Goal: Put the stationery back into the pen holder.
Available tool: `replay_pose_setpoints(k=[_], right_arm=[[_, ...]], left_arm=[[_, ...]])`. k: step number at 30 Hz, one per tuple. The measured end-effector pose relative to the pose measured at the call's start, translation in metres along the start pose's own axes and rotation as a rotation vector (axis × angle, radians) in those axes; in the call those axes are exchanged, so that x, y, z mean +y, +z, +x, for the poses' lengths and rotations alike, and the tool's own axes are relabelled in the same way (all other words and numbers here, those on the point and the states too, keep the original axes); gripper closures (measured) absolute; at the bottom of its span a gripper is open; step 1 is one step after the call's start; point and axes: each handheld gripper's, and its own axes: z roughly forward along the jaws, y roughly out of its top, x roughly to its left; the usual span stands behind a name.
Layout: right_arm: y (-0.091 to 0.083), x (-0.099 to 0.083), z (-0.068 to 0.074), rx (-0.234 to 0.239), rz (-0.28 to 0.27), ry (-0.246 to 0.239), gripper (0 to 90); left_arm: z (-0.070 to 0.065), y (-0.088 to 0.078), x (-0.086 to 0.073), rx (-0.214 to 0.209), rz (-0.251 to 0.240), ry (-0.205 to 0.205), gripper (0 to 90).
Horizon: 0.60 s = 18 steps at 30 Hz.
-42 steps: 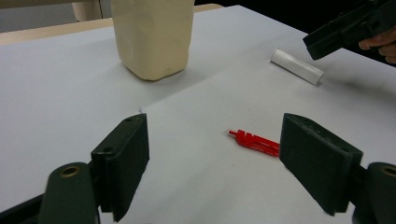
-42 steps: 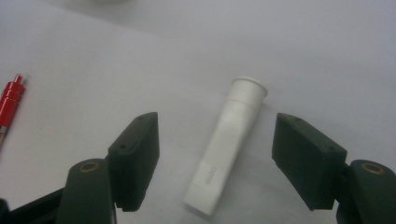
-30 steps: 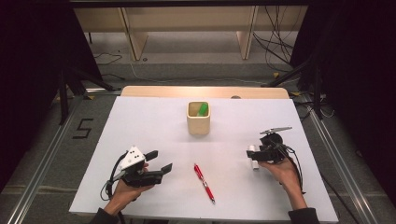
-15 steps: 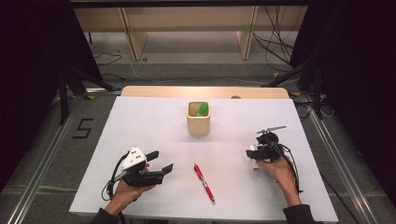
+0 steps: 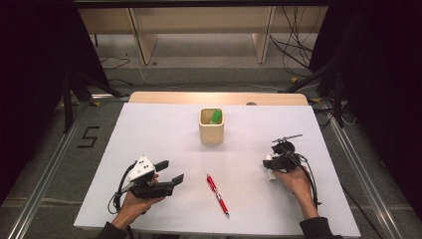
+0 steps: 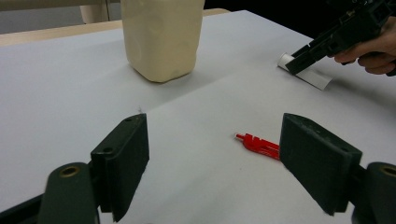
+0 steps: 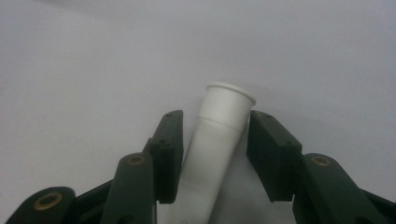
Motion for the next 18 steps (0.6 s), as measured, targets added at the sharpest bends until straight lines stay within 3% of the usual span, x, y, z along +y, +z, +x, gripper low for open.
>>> replay_pose_setpoints(k=[18], right_arm=[[0.0011, 0.0005, 0.0041, -0.051, 0.005, 0.026, 67.1]], left_arm=[[-0.0013, 0.0012, -0.0002, -0.013, 0.007, 0.006, 23.7]])
